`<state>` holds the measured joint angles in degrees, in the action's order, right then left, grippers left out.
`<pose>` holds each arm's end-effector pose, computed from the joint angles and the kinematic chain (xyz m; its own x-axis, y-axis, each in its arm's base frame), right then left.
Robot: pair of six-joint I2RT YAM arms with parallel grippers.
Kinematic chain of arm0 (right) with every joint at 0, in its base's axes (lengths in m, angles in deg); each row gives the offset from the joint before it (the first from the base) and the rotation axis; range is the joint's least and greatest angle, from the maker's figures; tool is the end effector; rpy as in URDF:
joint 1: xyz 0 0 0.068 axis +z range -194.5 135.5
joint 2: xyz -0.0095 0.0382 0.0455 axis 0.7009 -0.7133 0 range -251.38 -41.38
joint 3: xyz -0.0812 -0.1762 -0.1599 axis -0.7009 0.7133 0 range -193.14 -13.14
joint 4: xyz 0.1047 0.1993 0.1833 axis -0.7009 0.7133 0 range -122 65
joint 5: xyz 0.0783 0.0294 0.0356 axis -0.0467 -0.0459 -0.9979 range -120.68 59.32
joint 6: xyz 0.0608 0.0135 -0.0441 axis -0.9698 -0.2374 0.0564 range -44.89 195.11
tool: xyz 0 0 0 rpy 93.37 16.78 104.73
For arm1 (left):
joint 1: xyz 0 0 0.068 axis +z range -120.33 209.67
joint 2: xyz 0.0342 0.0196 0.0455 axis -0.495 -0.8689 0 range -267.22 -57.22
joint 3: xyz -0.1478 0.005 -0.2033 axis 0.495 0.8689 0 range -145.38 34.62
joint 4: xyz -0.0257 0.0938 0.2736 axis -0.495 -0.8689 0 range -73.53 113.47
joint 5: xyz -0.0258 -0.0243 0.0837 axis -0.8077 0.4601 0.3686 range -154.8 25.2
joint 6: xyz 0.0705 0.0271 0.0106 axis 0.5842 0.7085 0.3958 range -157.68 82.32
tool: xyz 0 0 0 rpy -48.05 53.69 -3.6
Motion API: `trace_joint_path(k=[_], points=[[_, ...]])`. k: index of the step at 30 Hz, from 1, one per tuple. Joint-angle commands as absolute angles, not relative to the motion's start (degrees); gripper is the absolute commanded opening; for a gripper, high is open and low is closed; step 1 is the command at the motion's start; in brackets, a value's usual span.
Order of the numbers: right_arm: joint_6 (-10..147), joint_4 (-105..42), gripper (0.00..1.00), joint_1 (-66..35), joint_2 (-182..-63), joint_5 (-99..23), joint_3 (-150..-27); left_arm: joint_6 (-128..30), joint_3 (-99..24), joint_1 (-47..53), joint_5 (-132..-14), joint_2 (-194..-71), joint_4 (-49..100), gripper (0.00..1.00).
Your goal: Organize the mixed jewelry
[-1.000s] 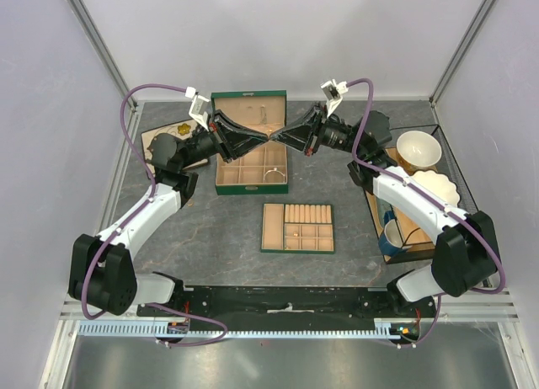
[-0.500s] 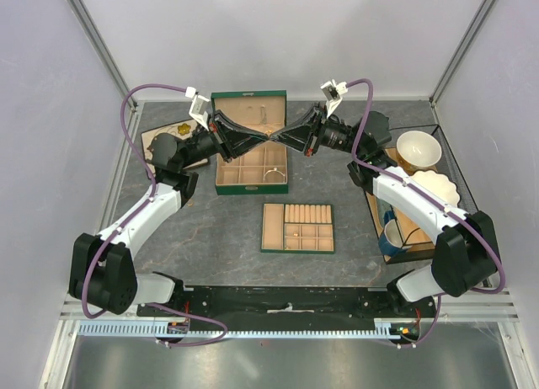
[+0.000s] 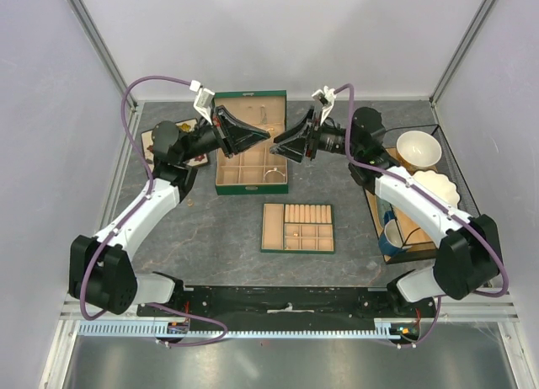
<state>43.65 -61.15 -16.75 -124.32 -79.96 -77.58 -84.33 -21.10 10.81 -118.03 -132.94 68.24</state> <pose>0.3177 0.2225 0.3444 -0.3630 0.1938 -0.9114 -0.9068 0.1518 0.3934 0.3071 -0.1595 0.3570 -0.3691 -0.3339 -0.8673 0.8936 0.1288 -0.4299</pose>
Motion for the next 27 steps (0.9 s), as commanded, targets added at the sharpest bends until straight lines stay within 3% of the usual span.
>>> trace_joint_path(k=[1, 10, 18, 27], points=[[58.22, -46.01, 0.59, -16.55, -120.05, -81.05, -82.65, -77.14, -25.41, 10.68, -120.08, -131.66, 61.01, 0.02], [72.28, -27.64, 0.60, -16.55, -116.35, -80.70, -90.29, -62.12, -28.14, 10.42, -126.31, -130.70, 44.14, 0.02], [76.86, -20.06, 0.54, -16.63, -120.04, -83.33, -93.81, -50.25, -28.83, 9.54, -129.74, -129.73, 29.02, 0.02], [80.03, -13.02, 0.54, -16.55, -123.38, -86.05, -96.37, -44.71, -30.51, 8.40, -130.98, -128.59, 21.27, 0.02]])
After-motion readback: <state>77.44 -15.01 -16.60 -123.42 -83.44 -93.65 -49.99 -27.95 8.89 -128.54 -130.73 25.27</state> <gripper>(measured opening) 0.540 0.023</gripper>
